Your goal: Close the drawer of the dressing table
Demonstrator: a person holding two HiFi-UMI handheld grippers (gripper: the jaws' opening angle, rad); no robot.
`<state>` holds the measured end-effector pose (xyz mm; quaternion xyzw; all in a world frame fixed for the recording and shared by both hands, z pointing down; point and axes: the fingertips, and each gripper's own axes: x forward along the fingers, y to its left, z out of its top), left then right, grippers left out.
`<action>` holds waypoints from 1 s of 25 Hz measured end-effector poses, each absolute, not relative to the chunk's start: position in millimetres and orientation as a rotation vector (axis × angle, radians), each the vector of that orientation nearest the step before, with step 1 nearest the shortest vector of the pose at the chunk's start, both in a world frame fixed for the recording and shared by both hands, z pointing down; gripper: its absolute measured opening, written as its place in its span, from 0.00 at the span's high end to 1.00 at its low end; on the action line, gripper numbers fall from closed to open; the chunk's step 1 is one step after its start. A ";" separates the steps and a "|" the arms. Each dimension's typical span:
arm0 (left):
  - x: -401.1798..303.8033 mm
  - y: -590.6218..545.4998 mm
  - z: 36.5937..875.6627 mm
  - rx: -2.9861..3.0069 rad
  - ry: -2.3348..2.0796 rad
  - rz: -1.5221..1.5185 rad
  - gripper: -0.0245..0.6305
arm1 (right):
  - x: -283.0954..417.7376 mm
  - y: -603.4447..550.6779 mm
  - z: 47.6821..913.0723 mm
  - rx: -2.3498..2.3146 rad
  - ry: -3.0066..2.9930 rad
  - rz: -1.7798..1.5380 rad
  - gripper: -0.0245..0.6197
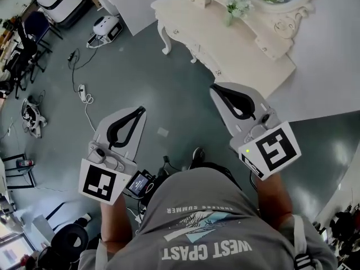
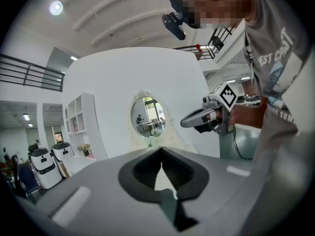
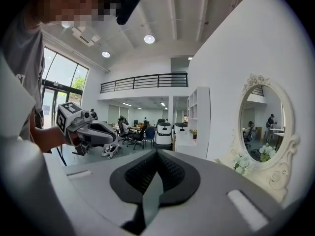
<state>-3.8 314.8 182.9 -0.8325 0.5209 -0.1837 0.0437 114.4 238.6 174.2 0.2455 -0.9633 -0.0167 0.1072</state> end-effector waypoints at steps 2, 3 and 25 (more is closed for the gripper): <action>1.8 310.2 180.1 -2.521 1.602 -0.571 0.96 | 118.8 231.6 176.7 0.704 -2.843 -0.047 0.96; 3.8 308.2 177.9 -2.509 1.606 -0.578 0.96 | 120.0 228.1 177.6 0.696 -2.848 -0.044 0.96; -33.1 157.7 186.0 -2.674 1.293 -0.531 0.96 | 104.3 127.7 186.2 1.004 -2.701 0.020 0.96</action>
